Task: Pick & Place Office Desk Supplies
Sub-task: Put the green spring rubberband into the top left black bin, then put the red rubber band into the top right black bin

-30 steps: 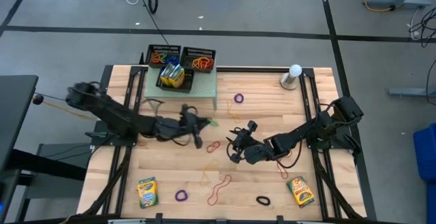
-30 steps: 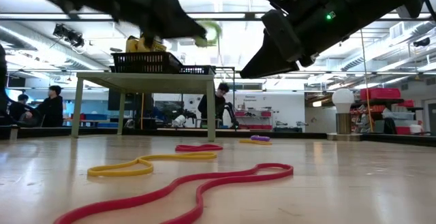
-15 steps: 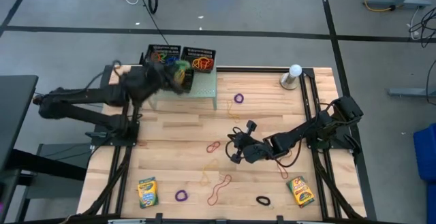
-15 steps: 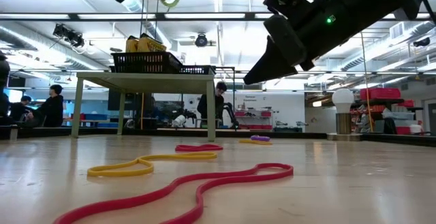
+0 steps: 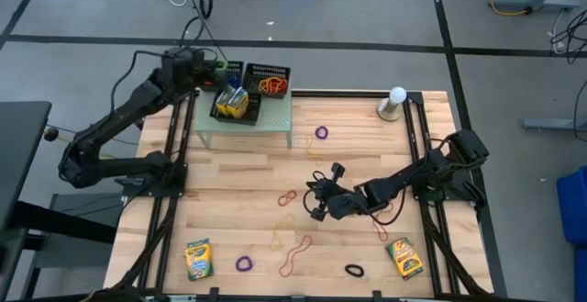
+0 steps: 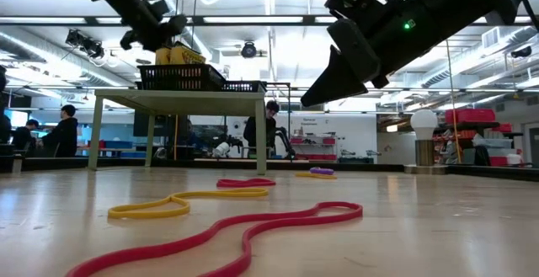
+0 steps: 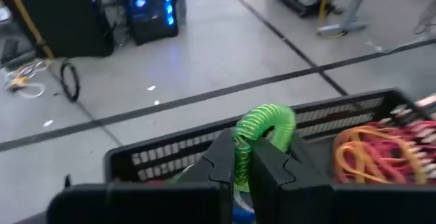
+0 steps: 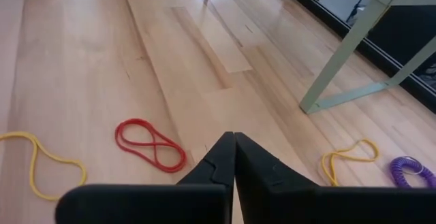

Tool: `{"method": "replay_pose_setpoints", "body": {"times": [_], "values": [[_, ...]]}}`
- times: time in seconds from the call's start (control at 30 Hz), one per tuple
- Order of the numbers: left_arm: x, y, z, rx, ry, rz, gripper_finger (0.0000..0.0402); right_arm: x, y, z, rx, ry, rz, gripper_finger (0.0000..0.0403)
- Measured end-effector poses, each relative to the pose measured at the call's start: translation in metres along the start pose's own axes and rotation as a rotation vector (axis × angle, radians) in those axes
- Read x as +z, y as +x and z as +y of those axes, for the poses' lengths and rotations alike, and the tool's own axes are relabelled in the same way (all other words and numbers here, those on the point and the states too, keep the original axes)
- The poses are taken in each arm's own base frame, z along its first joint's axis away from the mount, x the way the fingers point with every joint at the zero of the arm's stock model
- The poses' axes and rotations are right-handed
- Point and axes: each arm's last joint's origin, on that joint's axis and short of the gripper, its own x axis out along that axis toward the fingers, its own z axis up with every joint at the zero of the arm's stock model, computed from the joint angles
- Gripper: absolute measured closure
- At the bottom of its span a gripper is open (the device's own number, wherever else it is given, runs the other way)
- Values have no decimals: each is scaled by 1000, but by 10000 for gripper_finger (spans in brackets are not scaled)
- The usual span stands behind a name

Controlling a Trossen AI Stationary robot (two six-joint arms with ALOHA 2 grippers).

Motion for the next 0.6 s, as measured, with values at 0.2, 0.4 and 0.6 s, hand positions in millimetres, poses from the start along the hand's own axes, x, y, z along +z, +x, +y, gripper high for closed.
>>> {"method": "replay_pose_setpoints", "body": {"times": [0.2, 0.4, 0.6], "values": [[-3, 4, 12, 56, -17, 44, 374, 0, 1, -1, -4, 1, 2, 390], [-14, 15, 19, 133, 15, 154, 339, 0, 1, -1, -3, 0, 2, 390], [-15, 18, 18, 150, 81, 167, 280, 0, 1, -1, -5, 1, 2, 390]]}}
